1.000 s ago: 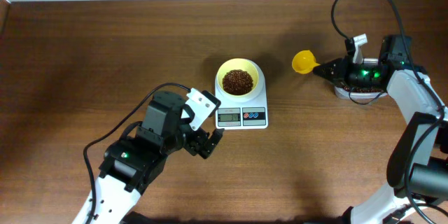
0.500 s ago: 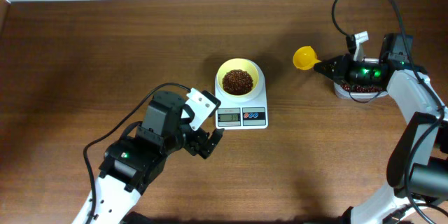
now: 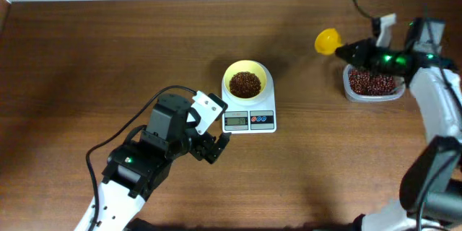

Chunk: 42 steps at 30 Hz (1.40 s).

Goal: Scoop item into bowl and weigh 50g on scale
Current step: 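Carry the empty scoop right back to the bean tub with the right gripper, then dip the scoop into the beans again and lift it with the right gripper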

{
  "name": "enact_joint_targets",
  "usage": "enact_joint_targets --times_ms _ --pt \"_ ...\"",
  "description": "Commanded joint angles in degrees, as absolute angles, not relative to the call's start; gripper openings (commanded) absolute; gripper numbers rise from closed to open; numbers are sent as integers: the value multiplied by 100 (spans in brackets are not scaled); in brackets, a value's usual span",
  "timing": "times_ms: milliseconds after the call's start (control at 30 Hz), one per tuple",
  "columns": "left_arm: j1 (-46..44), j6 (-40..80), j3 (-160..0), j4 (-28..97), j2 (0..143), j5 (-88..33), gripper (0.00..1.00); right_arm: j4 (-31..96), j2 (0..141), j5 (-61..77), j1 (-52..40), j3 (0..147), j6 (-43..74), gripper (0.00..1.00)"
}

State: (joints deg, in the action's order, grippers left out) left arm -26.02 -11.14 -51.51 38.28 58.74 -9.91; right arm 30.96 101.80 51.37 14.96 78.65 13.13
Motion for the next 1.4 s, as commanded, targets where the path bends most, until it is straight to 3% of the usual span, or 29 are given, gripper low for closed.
enact_joint_targets --times_ms 0,233,667,1367 --pt "-2626 -1208 -5103 3822 5881 -1072 99 3505 9797 4860 1684 8193 1286 4" --pt "-2626 -1208 -5103 3820 5881 -1072 99 4827 9448 3116 1817 8243 1118 4" --pt "-2626 -1208 -5103 3822 5881 -1072 99 5275 9314 333 1802 8241 1096 4" --pt "-2626 -1210 -5103 3822 5883 -1072 99 5013 10112 338 1450 8088 1253 4"
